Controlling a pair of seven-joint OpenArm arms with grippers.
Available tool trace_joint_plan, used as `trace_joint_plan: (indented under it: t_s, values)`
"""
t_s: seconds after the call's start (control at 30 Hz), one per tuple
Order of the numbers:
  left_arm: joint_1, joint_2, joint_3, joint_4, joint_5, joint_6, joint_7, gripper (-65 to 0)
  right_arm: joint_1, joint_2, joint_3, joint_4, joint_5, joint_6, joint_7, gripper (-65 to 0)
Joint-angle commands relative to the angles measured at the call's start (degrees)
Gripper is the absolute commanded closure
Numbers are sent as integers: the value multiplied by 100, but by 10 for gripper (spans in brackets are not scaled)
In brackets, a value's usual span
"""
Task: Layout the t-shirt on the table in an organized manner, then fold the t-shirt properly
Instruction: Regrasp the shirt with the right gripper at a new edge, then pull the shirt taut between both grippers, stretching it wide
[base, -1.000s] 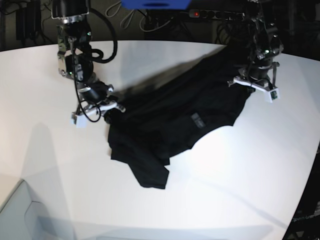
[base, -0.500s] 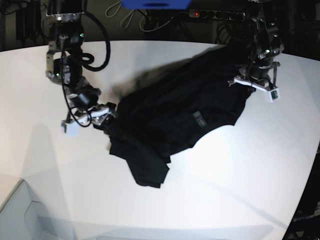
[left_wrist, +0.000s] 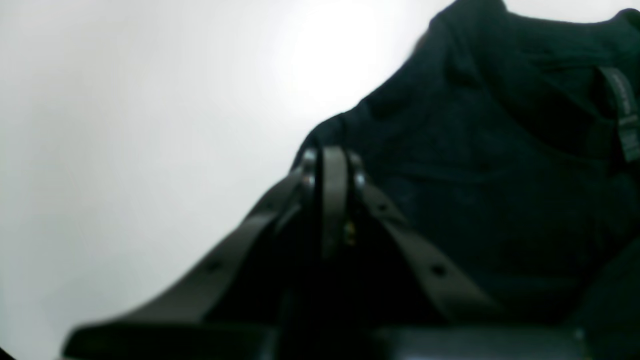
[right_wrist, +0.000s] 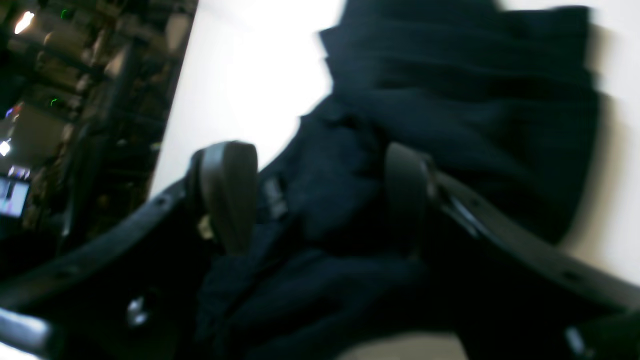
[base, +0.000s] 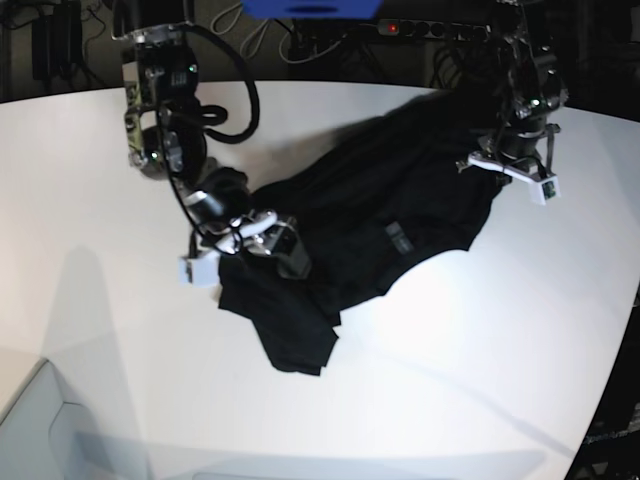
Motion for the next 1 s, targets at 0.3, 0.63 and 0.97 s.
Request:
trace_joint_plan:
  t_s: [0.3, 0.63, 0.97]
  values:
    - [23, -27, -39, 84, 11, -1, 13, -2, 652, 22, -175, -1010, 73, 71, 143, -418]
    - [6, -10, -13, 49, -7, -1, 13, -2, 661, 102, -210, -1388, -226, 80, 653, -418]
    - [-29, 17, -13, 23, -7, -1, 13, -2, 661, -30, -210, -1485, -569, 106, 732, -415]
